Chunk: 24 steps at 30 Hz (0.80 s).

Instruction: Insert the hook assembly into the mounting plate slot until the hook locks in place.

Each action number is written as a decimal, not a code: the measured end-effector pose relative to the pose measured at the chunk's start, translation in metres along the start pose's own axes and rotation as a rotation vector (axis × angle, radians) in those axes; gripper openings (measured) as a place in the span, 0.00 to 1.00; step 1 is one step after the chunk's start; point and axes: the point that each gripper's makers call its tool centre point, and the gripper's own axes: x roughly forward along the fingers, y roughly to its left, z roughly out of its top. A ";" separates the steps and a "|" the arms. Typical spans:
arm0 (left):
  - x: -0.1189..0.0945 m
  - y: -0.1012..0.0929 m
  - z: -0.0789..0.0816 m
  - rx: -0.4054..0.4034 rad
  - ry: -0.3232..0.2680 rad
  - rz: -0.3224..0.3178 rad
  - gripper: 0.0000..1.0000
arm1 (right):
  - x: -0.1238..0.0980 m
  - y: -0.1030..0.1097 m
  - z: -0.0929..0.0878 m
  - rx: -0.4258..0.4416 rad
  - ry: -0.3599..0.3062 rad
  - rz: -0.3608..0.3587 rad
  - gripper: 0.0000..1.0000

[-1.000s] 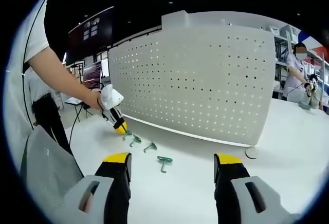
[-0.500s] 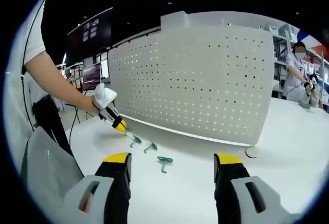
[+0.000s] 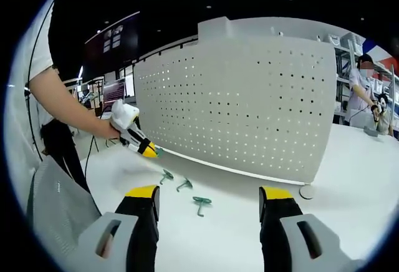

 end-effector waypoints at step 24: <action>-0.029 -0.020 0.072 -0.066 -0.285 0.047 0.01 | -0.002 0.005 0.015 0.026 -0.047 0.011 0.62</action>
